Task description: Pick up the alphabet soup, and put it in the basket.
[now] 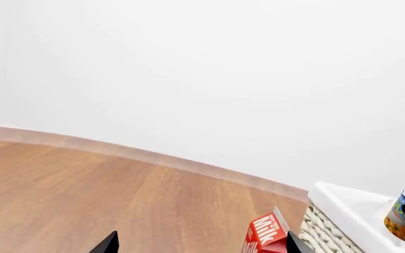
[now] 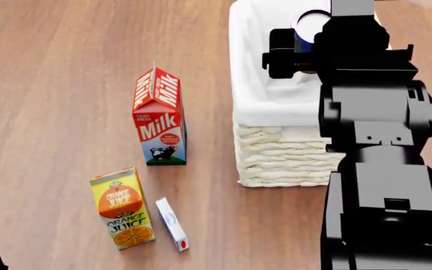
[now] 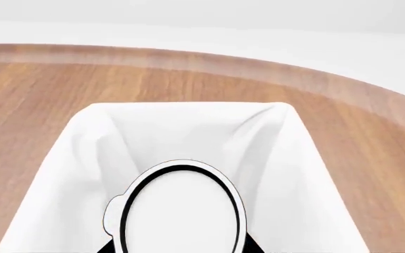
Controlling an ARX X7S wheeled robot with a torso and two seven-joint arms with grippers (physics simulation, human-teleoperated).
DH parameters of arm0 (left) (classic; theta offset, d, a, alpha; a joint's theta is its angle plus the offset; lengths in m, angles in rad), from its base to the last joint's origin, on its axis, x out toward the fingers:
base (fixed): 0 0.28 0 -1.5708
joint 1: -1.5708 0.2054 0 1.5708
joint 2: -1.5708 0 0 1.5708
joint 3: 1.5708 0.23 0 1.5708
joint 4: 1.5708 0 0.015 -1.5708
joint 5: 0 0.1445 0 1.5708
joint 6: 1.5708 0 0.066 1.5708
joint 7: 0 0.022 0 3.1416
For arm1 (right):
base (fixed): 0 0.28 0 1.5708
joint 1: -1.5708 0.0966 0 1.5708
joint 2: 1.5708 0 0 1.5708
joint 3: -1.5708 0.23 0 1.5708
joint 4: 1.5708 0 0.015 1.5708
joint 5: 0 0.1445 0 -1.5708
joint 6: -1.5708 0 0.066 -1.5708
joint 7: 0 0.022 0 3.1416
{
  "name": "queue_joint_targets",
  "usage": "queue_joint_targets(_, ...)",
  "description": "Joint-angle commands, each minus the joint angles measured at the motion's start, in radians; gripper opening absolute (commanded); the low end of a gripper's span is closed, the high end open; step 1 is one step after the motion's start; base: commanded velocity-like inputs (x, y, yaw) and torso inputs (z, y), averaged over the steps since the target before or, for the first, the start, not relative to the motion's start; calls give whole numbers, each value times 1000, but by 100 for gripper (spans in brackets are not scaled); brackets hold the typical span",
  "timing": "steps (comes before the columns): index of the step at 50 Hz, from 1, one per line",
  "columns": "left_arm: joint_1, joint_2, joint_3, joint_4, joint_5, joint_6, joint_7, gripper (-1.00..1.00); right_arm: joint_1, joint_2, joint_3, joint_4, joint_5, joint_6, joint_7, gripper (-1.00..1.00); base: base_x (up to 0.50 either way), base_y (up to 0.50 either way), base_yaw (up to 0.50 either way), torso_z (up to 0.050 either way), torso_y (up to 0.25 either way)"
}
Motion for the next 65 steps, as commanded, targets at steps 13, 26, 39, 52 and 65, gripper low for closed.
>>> queue_joint_targets(13,3,-7,1,4,-7,4,-6,100,12,-6,-9,0,-7,5,-3,-100,0,0,0,0,0)
queue_joint_targets(26,10,-13,-4,11,-15,8,-10,100,-8,-13,-12,0,-6,20,-6,-100,0,0,0,0,1)
queue_joint_targets(39,6,-16,-4,9,-18,7,-16,100,-8,-13,-6,0,-5,6,2,-100,0,0,0,0,1)
queue_joint_targets(52,22,-23,-10,28,-21,16,-19,100,-13,-8,63,0,23,-158,55,100,0,0,0,0,0)
queue_joint_targets(65,31,-25,-7,30,-18,23,-19,100,-5,-5,117,-1,-1,-665,102,100,0,0,0,0,1)
